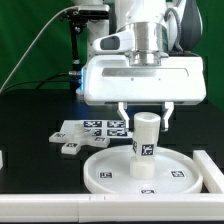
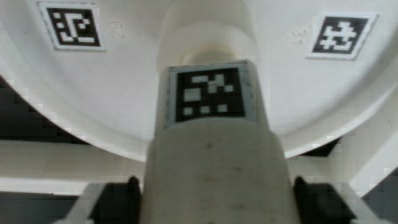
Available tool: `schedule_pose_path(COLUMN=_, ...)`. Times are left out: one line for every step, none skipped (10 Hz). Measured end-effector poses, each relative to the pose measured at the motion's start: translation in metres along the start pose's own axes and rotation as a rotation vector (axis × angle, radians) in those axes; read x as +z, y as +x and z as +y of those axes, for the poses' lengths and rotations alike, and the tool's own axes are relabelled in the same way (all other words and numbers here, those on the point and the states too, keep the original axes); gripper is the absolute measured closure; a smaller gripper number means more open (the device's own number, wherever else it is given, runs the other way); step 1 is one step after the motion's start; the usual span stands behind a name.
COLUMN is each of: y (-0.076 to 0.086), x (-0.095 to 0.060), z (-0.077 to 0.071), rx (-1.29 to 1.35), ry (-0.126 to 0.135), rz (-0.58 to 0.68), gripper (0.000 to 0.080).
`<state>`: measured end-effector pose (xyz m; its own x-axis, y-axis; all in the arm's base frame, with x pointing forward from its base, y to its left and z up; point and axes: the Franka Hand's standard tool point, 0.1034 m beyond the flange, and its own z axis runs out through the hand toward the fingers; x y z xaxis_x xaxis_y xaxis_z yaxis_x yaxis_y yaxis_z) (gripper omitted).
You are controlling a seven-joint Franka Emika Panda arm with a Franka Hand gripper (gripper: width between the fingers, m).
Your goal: Assemble round table
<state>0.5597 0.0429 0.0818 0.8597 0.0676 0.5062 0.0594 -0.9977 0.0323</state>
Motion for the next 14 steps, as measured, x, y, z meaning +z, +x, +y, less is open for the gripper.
schedule_pose_path(y=0.001, x=0.001, z=0.000, rx=0.000, ry=-0.002, rz=0.011, gripper=0.0393)
schedule_pose_path(y=0.001, x=0.001, z=0.000, rx=0.002, ry=-0.002, rz=0.011, gripper=0.0393)
schedule_pose_path(y=0.002, x=0.001, z=0.000, rx=0.003, ry=-0.001, rz=0.004, gripper=0.0393)
schedule_pose_path(y=0.000, x=0.002, z=0.000, rx=0.003, ry=-0.001, rz=-0.001, gripper=0.0393)
schedule_pose_path(y=-0.003, x=0.003, z=-0.001, rx=0.003, ry=0.003, rz=-0.025, gripper=0.0296)
schedule_pose_path(y=-0.002, x=0.002, z=-0.002, rx=0.006, ry=0.011, rz=-0.060, gripper=0.0192)
schedule_pose_path(y=0.004, x=-0.004, z=0.000, rx=0.015, ry=0.020, rz=-0.095, gripper=0.0192)
schedule_pose_path(y=0.007, x=-0.006, z=-0.001, rx=0.025, ry=0.036, rz=-0.168, gripper=0.0157)
schedule_pose_path(y=0.013, x=-0.007, z=-0.004, rx=0.031, ry=0.059, rz=-0.271, gripper=0.0157)
schedule_pose_path(y=0.023, x=-0.006, z=-0.004, rx=0.030, ry=0.069, rz=-0.317, gripper=0.0150)
schedule_pose_path(y=0.024, x=-0.004, z=-0.003, rx=0.031, ry=0.078, rz=-0.381, gripper=0.0150)
schedule_pose_path(y=0.025, x=-0.002, z=-0.005, rx=0.029, ry=0.087, rz=-0.433, gripper=0.0150)
schedule_pose_path(y=0.019, x=0.000, z=-0.002, rx=0.030, ry=0.097, rz=-0.517, gripper=0.0150)
schedule_pose_path(y=0.016, x=0.003, z=0.002, rx=0.042, ry=0.097, rz=-0.558, gripper=0.0150)
